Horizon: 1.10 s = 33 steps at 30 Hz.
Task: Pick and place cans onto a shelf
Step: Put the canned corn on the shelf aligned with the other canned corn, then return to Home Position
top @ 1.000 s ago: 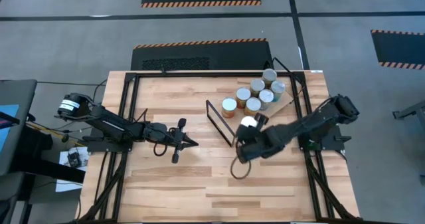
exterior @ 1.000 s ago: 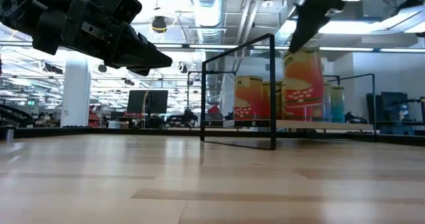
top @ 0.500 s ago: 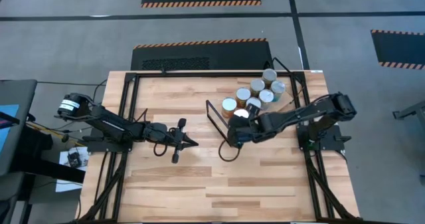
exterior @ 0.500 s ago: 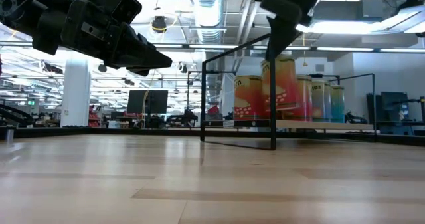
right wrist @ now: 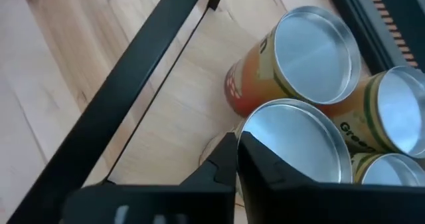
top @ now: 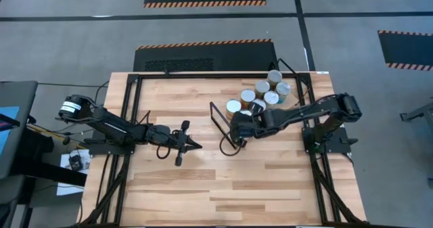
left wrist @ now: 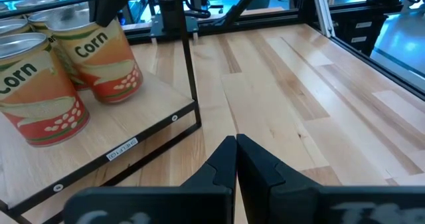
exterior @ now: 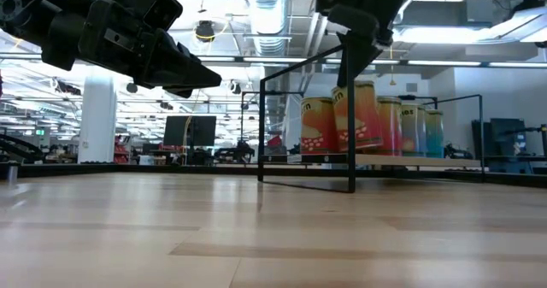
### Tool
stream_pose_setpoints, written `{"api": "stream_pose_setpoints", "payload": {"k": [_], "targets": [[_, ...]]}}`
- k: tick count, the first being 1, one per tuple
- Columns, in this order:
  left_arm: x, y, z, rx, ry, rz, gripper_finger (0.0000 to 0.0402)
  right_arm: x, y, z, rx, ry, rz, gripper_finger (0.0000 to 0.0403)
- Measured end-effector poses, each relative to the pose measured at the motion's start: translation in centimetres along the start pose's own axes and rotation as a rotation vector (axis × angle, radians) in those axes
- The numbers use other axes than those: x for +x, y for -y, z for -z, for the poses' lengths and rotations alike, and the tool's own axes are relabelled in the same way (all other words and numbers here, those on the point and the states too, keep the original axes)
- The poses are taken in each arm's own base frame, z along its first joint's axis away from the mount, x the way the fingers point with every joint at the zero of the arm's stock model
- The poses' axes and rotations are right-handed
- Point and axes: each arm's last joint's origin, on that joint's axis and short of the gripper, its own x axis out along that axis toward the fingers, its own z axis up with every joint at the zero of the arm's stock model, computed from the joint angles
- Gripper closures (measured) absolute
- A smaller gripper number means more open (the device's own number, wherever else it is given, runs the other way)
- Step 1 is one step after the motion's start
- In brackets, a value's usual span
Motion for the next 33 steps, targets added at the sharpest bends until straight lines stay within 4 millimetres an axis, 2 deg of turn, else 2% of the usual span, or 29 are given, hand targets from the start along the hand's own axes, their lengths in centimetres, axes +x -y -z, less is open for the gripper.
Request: {"api": "stream_pose_setpoints", "payload": {"k": [8,15,18,21,25,27,30,33], "targets": [[0.0,0.0,0.0,0.0,0.0,0.0,0.0401,0.4,0.6,-0.3,0.02,-0.011,0.002,0.0336],[0.0,0.0,0.0,-0.007,0.005,0.0,0.0401,0.4,0.8,-0.4,0.006,-0.007,0.01,0.0326],[0.0,0.0,-0.1,-0.011,0.006,0.0,0.0401,-0.4,0.6,-0.2,-0.035,0.019,0.008,0.0326],[0.0,-0.1,-0.2,-0.014,0.02,0.006,0.0401,-2.2,0.4,0.2,-0.124,0.052,-0.023,0.0334],[-0.1,-0.7,-0.6,-0.025,0.056,0.055,0.0401,-5.0,0.5,1.3,-0.249,0.133,-0.096,0.0373],[-0.3,-1.3,-0.8,-0.029,0.07,0.066,0.0401,-5.9,0.8,2.1,-0.284,0.192,-0.187,0.0392],[-0.9,-2.5,-1.5,-0.035,0.113,0.098,0.0401,-6.4,1.8,3.4,-0.292,0.304,-0.344,0.039],[-1.9,-3.9,-2.2,-0.04,0.14,0.111,0.0401,-6.1,3.4,5.0,-0.283,0.408,-0.421,0.0394]]}}
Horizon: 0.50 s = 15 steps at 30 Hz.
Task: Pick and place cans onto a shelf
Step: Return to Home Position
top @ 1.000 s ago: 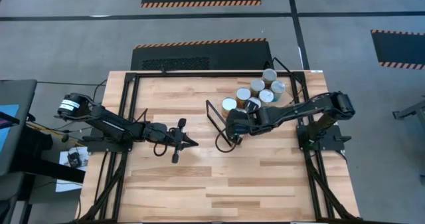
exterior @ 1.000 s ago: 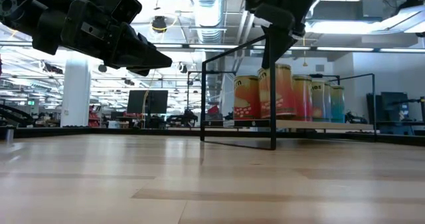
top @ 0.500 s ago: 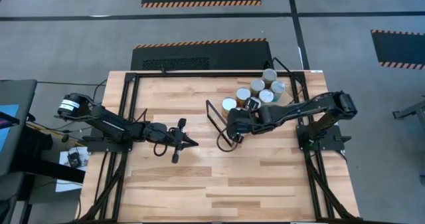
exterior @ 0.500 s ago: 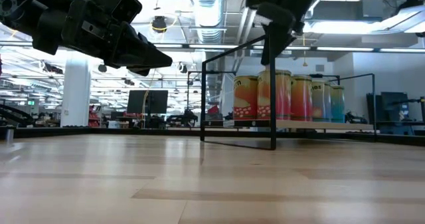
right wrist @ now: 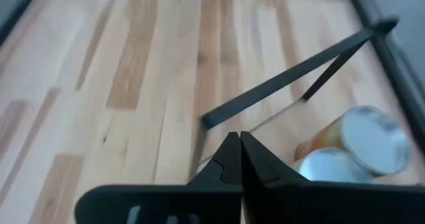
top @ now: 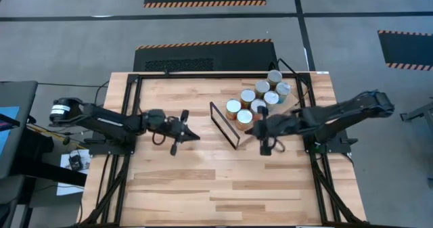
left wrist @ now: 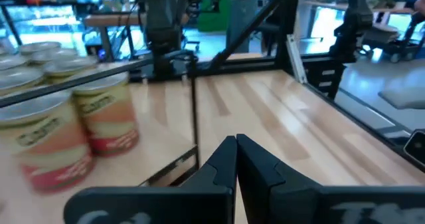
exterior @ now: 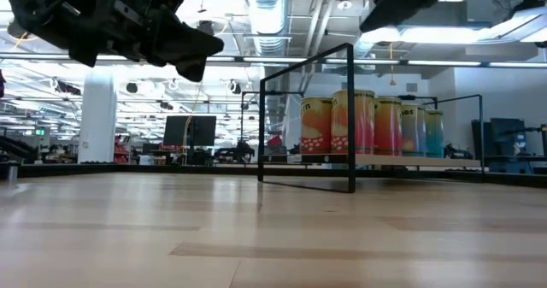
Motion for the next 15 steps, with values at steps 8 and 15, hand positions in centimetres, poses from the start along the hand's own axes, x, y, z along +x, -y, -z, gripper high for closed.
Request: {"api": "stream_pose_setpoints", "payload": {"k": [8,15], "targets": [[-2.7,-3.1,-1.1,0.006,0.012,-0.022,0.0401,-3.8,4.0,4.1,-0.005,0.273,0.045,0.0397],[-4.3,-5.1,-1.4,0.025,0.038,-0.063,0.0401,-6.3,6.1,7.9,-0.03,0.49,0.146,0.0397]]}}
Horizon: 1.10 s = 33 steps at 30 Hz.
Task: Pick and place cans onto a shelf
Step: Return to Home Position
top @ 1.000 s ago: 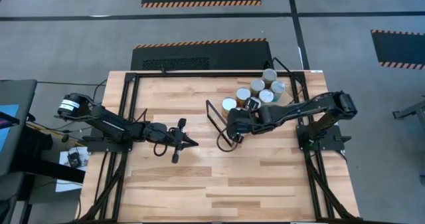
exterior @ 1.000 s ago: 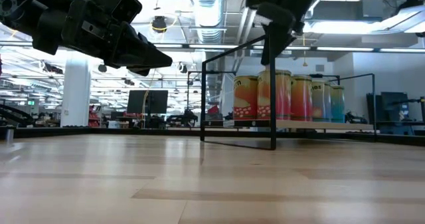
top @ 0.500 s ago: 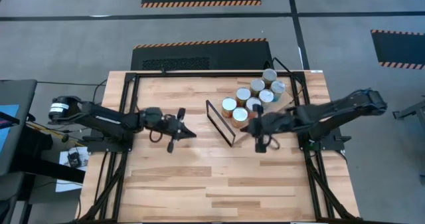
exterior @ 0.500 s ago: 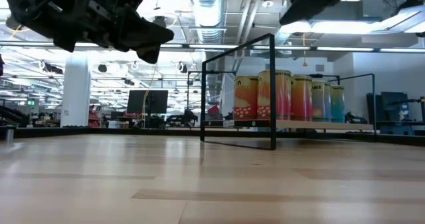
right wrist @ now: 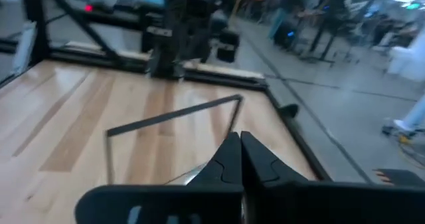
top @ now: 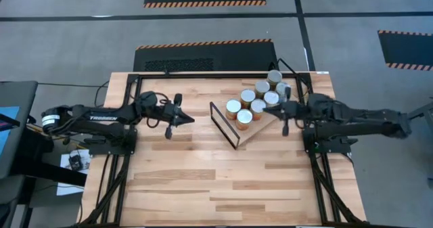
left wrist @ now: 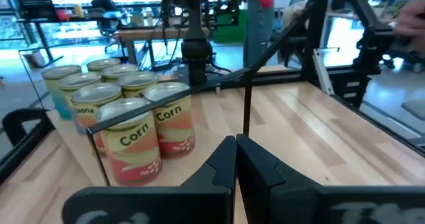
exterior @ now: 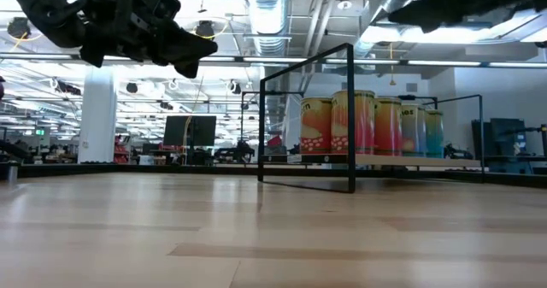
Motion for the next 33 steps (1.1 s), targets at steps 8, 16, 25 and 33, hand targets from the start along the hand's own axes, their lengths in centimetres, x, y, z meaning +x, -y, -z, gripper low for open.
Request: {"api": "stream_pose_setpoints", "payload": {"k": [8,16,25,33], "targets": [[-1.0,-1.6,0.3,-0.009,-0.006,-0.04,0.0401,-2.7,1.3,2.9,0.026,0.112,0.092,0.0398],[-3.4,-1.2,3.4,-0.037,0.073,-0.123,0.0401,-4.0,1.0,5.5,0.024,0.214,0.146,0.0399],[-5.4,-0.8,5.2,-0.084,0.088,-0.219,0.0401,-5.1,0.5,7.7,0.06,0.289,0.205,0.0397],[-7.3,0.3,5.4,-0.081,0.097,-0.312,0.0402,-3.9,0.4,10.5,0.116,0.243,0.259,0.0399]]}}
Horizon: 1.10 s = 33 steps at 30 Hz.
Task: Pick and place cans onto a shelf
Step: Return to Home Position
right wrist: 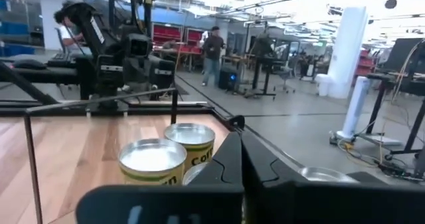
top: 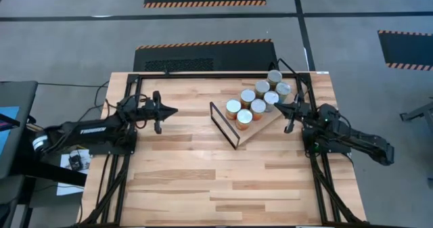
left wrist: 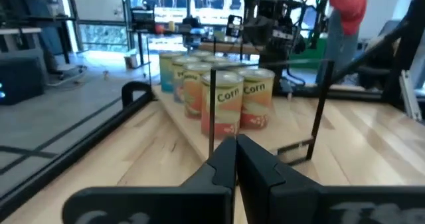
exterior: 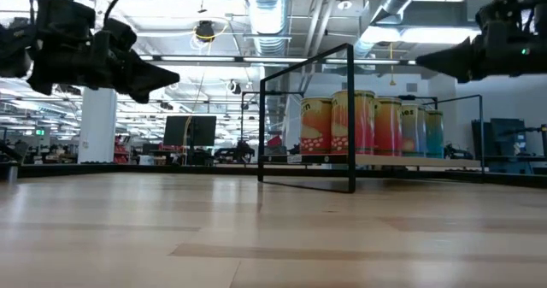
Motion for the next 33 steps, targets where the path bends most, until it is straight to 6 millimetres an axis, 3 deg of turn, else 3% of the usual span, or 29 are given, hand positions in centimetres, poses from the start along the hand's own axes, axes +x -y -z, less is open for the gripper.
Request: {"api": "stream_pose_setpoints", "payload": {"k": [9,17,23,33], "targets": [[-2.1,0.8,0.1,-0.032,-0.077,-0.138,0.0401,0.0,0.0,0.6,0.027,-0.025,0.021,0.0399],[-3.5,2.3,-0.7,-0.034,0.018,-0.321,0.0401,0.0,0.1,0.7,0.004,-0.032,0.049,0.0399],[-4.2,3.2,-1.2,-0.009,0.096,-0.332,0.0401,0.0,0.1,0.7,0.007,-0.036,0.049,0.0394],[-4.0,4.1,-1.0,-0.03,0.076,-0.28,0.0401,0.0,0.1,1.4,0.029,-0.103,0.068,0.0393]]}}
